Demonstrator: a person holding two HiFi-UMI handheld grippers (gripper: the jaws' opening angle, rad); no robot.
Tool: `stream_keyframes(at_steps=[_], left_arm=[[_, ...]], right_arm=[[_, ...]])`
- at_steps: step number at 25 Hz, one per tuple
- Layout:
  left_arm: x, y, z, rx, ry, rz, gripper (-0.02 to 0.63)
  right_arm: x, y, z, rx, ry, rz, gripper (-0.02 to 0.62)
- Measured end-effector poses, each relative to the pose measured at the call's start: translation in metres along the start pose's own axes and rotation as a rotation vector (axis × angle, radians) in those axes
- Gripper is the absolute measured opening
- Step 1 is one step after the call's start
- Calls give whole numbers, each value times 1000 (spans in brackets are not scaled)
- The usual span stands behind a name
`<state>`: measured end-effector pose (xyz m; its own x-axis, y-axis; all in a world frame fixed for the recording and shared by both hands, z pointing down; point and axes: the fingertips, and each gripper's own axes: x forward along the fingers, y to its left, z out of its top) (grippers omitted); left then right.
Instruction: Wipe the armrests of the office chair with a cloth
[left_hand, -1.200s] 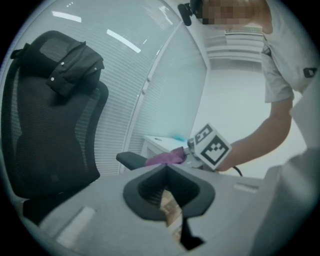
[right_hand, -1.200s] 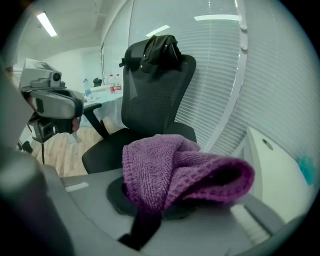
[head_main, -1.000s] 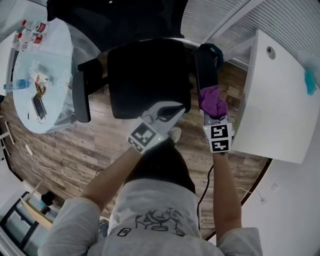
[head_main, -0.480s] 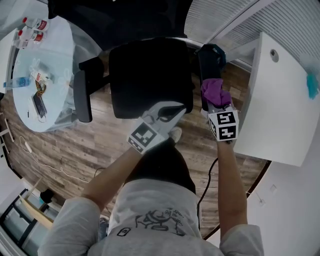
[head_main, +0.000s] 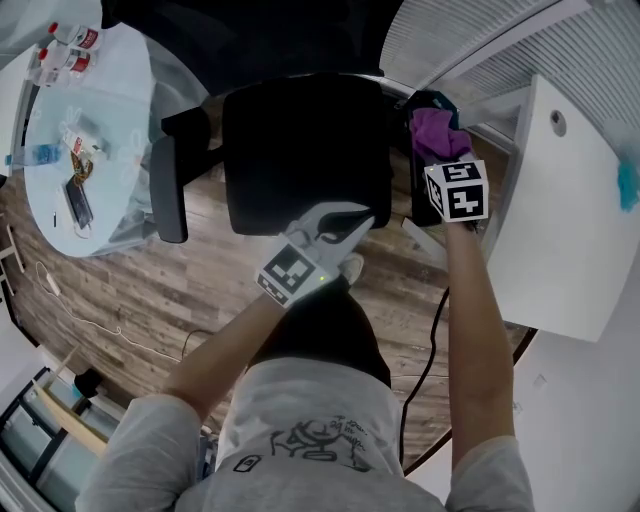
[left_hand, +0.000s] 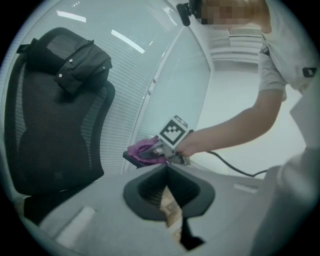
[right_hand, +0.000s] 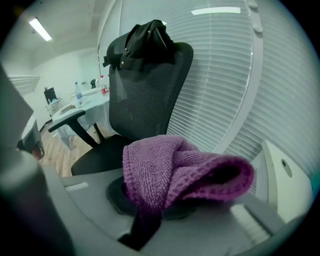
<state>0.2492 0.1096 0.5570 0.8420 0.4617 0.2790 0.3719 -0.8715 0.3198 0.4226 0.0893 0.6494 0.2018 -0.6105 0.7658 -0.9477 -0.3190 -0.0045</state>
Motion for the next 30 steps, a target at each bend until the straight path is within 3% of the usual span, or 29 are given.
stream_keyframes(at_steps=[7, 13, 22, 30], left_arm=[[-6, 2, -5, -11, 4, 10, 0], [-9, 1, -7, -17, 9, 20, 0], [2, -12, -1, 6, 2, -2, 2], [9, -25, 3, 22, 6, -23, 0]], right_arm=[[30, -18, 30, 1, 14, 9, 37], [28, -16, 30, -19, -6, -3, 35], [-5, 5, -1, -25, -12, -19, 35], [-65, 48, -60, -17, -36, -32, 35]])
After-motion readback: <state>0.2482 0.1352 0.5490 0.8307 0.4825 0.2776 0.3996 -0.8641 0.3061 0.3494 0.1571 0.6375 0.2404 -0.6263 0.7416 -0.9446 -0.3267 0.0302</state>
